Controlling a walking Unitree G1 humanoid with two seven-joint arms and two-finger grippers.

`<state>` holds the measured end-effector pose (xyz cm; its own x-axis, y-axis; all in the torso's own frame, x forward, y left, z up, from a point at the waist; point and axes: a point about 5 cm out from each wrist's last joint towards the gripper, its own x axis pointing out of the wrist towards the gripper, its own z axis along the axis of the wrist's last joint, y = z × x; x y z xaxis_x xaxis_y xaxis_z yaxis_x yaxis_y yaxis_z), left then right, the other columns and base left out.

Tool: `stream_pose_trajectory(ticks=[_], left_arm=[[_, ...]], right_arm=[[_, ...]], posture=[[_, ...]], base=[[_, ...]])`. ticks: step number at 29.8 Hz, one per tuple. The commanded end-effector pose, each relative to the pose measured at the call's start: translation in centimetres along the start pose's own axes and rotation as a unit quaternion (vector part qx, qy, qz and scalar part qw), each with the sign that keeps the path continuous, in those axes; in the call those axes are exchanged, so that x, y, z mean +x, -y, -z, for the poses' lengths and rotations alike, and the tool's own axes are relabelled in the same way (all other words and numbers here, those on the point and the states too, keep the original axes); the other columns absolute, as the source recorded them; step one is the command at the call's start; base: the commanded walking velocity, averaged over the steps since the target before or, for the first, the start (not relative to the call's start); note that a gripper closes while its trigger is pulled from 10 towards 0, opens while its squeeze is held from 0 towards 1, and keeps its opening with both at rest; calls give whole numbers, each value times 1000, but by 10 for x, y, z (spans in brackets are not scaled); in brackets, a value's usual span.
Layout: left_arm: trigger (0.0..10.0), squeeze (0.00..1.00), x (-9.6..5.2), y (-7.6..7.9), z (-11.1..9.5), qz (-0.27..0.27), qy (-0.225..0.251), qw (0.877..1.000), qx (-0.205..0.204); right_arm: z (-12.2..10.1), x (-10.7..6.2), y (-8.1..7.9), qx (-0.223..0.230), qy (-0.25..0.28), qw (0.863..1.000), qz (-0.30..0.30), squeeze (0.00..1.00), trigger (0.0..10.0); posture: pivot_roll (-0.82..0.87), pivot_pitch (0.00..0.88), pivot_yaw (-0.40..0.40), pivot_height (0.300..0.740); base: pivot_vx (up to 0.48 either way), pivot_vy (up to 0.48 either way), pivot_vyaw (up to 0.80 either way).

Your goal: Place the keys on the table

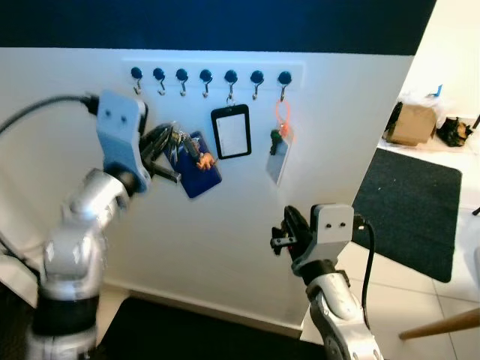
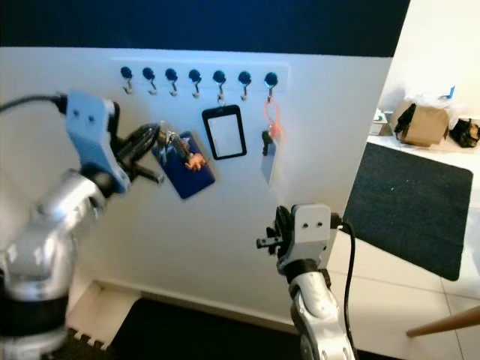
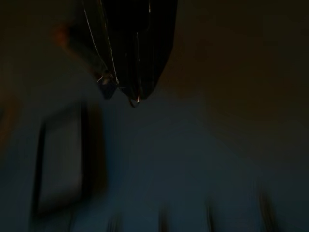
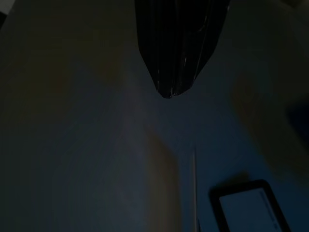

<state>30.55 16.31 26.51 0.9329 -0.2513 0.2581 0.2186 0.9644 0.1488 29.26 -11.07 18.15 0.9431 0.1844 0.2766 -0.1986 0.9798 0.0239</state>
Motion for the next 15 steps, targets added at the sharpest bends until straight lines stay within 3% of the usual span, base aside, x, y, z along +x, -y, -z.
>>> stream_pose_trajectory(ticks=[1, 6, 9, 15], left_arm=[[10000, 0, -9, 5, 3, -13, 0, 1000, 15], [10000, 0, -22, 14, 13, -9, -21, 1000, 11], [10000, 0, -24, 12, 19, -23, -30, 999, 13], [10000, 0, -30, 17, 32, -29, -47, 998, 1]], right_arm=[[-3, -4, 2, -9, 12, 1000, -1, 0, 10000], [-7, -12, 15, -23, 19, 999, 21, 0, 10000], [-5, -21, 29, -28, 12, 998, 60, 0, 10000], [1, -34, 39, -43, 9, 994, 104, 0, 10000]], posture=[[23, 178, 60, 740], [14, 173, 54, 740], [5, 170, 57, 740], [-11, 161, 70, 740]], base=[[0, 0, 0], [0, 0, 0], [0, 0, 0], [0, 0, 0]])
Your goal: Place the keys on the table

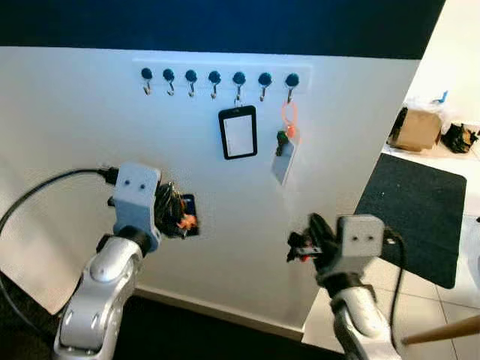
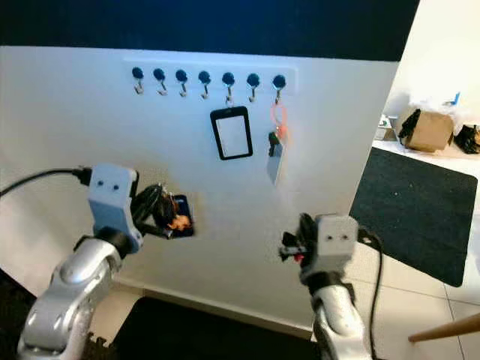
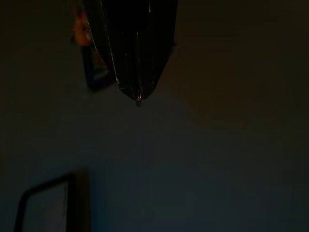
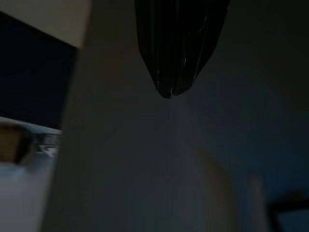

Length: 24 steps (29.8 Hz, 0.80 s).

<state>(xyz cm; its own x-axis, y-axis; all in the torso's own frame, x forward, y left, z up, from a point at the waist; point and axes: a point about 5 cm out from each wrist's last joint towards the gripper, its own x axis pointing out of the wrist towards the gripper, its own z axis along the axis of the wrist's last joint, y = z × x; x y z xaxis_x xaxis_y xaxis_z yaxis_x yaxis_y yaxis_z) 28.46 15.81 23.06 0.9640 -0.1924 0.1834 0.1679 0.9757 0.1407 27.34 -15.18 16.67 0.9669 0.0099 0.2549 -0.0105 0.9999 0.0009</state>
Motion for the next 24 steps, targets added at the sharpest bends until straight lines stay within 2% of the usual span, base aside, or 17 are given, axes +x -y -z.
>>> stream_pose_trajectory(ticks=[1, 3, 5, 12, 18, 24], left_arm=[[10000, 0, -3, 3, 5, -3, -4, 1000, -1], [10000, 0, -4, 3, 14, -10, -20, 1000, -20], [10000, 0, -5, 3, 20, -12, -26, 999, -19], [10000, 0, -8, -5, 39, -56, -46, 996, -48], [10000, 0, -6, -10, 38, -85, -35, 994, -53], [10000, 0, -4, -12, 36, -92, -25, 995, -38]], right_arm=[[-5, -4, 3, -5, 19, 1000, 16, 0, 10000], [-4, -7, 9, -15, 21, 999, 42, 0, 10000], [-2, -8, 13, -22, 20, 998, 55, 0, 10000], [-5, -5, 15, -33, 27, 998, 43, 0, 10000], [-3, 1, 10, -31, 27, 999, 23, 0, 10000], [3, 1, 2, -20, 17, 1000, 1, 0, 10000]], posture=[[-11, 161, 70, 740], [-14, 159, 72, 740], [-23, 157, 75, 740], [-55, 155, 68, 740], [-55, 143, 44, 740], [-39, 132, 31, 740]], base=[[0, 0, 0], [0, 0, 0], [0, 0, 0], [0, 0, 0], [0, 0, 0], [0, 0, 0]])
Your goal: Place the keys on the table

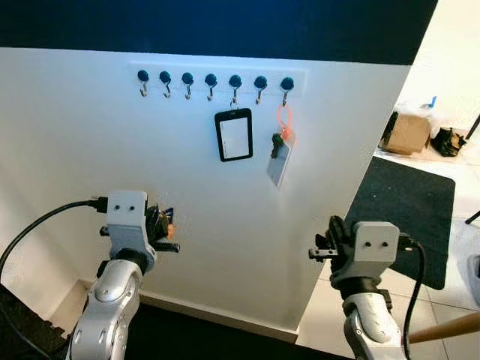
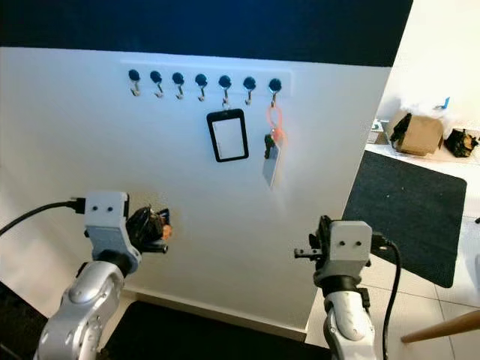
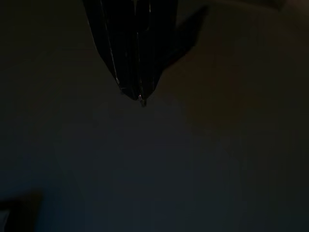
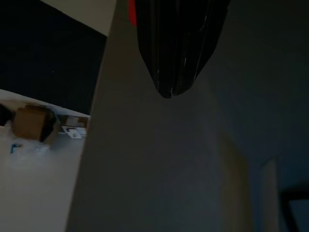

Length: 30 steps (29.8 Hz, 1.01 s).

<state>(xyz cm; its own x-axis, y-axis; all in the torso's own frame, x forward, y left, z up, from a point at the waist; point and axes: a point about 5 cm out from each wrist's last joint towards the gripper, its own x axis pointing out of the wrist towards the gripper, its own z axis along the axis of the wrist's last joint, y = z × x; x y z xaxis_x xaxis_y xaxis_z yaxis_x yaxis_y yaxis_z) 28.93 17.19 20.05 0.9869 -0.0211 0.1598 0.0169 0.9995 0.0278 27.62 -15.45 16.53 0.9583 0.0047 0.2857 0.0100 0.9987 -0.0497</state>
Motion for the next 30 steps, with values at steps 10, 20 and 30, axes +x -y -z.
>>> stream_pose_trajectory(ticks=[10, 20, 30], left_arm=[[10000, 0, 2, -1, 5, -6, 1, 1000, 24], [10000, 0, 4, 0, 5, -1, 2, 1000, 26], [10000, 0, 5, 1, 6, 2, 0, 1000, 28]], right_arm=[[4, 2, -2, 14, -3, 1000, -2, 0, 10000], [6, 0, -1, 17, -7, 1000, 3, 0, 10000], [8, -1, -2, 15, -10, 1000, 2, 0, 10000]], posture=[[-38, 129, 32, 740], [-42, 133, 41, 740], [-30, 140, 46, 740]], base=[[0, 0, 0], [0, 0, -451], [0, 0, -800]])
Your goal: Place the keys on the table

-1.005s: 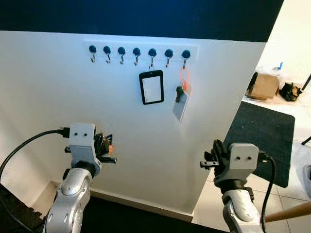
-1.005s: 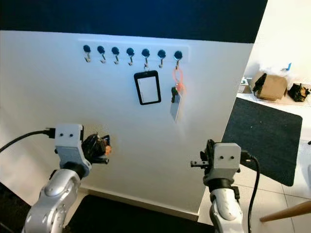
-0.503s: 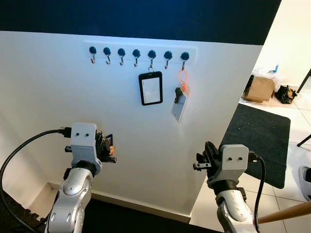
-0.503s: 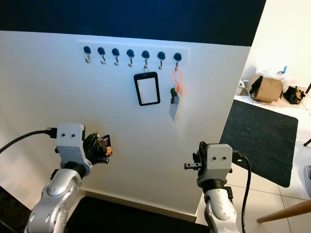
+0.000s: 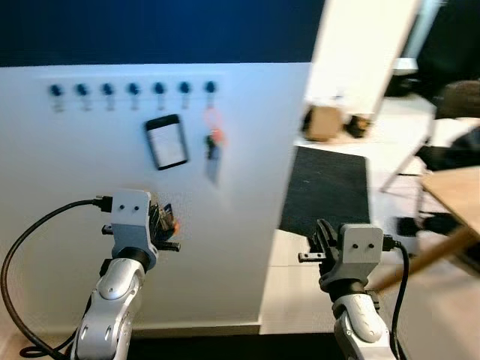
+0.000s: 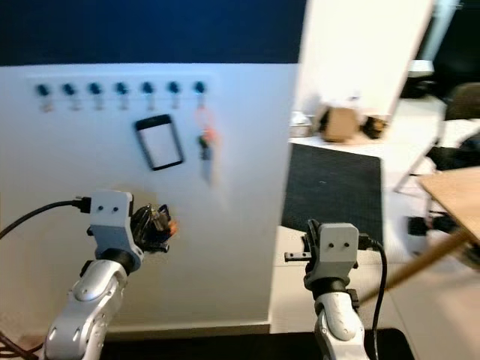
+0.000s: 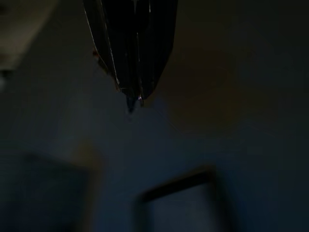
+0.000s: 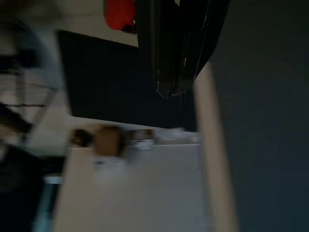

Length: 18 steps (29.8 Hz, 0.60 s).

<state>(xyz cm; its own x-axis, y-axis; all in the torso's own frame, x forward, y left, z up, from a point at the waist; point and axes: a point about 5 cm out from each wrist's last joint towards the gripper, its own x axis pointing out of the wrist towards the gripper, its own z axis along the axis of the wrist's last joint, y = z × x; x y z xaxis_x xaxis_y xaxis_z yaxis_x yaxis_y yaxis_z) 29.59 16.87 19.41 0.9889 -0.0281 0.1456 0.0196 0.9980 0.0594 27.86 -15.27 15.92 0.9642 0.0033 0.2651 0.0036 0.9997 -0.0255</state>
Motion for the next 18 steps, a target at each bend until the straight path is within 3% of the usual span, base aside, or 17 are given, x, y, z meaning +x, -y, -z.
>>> stream_pose_trajectory(ticks=[1, 18], left_arm=[[10000, 0, 0, -2, -2, -2, 7, 1000, 13], [10000, 0, -2, -4, -1, -7, 5, 1000, 14]], right_arm=[[2, -2, 0, 2, 1, 1000, 1, 0, 10000], [2, 0, -2, 3, -1, 1000, -6, 0, 10000]], posture=[[-30, 140, 46, 740], [-24, 143, 38, 740]], base=[[0, 0, -800], [0, 0, -800]])
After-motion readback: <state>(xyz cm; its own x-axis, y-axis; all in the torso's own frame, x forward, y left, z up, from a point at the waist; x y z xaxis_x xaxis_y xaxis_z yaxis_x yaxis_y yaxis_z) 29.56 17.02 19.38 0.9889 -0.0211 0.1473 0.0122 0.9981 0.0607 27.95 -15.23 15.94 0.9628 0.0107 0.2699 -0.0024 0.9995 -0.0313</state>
